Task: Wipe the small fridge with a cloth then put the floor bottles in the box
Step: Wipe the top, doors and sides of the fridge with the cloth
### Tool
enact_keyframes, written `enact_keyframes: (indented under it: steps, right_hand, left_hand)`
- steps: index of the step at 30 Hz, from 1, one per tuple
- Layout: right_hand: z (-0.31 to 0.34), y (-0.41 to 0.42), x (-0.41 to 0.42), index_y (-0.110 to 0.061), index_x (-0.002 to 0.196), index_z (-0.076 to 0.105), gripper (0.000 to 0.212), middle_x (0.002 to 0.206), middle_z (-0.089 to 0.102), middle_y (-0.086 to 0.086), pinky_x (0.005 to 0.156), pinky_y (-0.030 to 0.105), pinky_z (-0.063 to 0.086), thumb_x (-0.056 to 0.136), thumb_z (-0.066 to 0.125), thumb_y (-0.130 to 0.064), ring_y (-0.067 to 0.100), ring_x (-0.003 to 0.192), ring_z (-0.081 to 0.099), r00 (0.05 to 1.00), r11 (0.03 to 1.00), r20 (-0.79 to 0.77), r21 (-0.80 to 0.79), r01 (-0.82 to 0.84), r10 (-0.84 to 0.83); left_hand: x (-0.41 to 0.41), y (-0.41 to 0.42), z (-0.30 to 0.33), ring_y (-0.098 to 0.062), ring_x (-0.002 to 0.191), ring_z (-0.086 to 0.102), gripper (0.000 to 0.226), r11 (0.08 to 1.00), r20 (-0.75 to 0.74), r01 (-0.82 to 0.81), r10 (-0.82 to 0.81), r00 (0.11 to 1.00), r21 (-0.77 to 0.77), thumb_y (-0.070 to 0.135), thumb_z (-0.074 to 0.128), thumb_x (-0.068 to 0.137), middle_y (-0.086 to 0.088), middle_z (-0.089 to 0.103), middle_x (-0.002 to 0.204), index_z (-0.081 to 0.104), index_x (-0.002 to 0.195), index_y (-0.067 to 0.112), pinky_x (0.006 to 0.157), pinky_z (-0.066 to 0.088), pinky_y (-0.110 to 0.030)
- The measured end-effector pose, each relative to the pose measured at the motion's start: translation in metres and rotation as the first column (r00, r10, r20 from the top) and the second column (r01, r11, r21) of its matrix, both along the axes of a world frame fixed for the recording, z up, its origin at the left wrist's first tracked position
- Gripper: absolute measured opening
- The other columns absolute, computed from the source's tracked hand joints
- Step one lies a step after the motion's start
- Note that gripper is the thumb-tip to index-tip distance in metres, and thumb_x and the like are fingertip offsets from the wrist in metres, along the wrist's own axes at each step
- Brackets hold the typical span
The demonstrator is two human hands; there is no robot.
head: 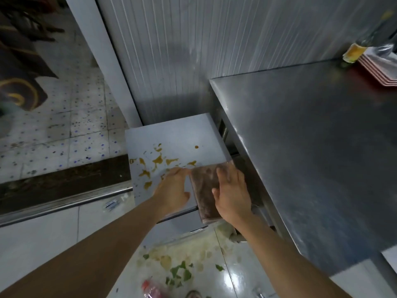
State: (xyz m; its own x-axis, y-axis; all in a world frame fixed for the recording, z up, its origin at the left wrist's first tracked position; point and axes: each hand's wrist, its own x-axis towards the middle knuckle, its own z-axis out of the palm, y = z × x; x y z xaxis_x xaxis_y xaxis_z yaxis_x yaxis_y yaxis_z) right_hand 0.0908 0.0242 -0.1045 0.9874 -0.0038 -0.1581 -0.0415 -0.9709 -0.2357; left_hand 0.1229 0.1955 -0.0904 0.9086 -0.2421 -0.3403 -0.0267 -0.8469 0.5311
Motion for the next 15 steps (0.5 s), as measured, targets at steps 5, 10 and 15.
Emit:
enact_keyframes:
  steps: [5,10,15]
  right_hand:
    - [-0.044,0.012,0.009,-0.029,0.152,0.007,0.064,0.160,-0.001,0.012,0.115,0.054,-0.002,0.096,0.020,-0.058,0.036,0.146,-0.006,0.990,0.994,-0.140,-0.110,-0.029,0.013]
    - [-0.061,0.015,0.004,-0.020,0.145,0.039,0.061,0.151,0.033,0.018,0.109,0.062,0.027,0.092,0.034,-0.051,0.042,0.139,0.028,0.998,0.989,0.046,-0.137,0.047,-0.041]
    - [-0.067,0.024,0.061,-0.020,0.150,0.025,0.069,0.155,0.022,0.020,0.108,0.063,0.024,0.091,0.024,-0.056,0.045,0.139,0.023,0.993,0.975,0.040,-0.188,0.115,-0.109]
  left_hand:
    - [0.033,0.007,-0.023,-0.023,0.133,0.036,0.060,0.997,0.095,0.031,-0.037,0.995,0.067,0.011,0.061,0.082,-0.003,0.038,0.145,0.041,0.138,0.018,0.110,0.031,-0.040]
    - [0.083,0.017,-0.045,-0.025,0.138,0.023,0.059,0.976,0.204,0.072,-0.115,0.972,0.204,0.010,0.054,0.085,-0.003,0.029,0.152,0.039,0.141,0.022,0.113,0.017,-0.041]
    - [0.146,0.030,-0.059,-0.026,0.143,0.011,0.064,0.944,0.230,0.088,-0.167,0.959,0.319,0.014,0.052,0.085,-0.001,0.014,0.157,0.031,0.143,0.031,0.113,0.009,-0.052]
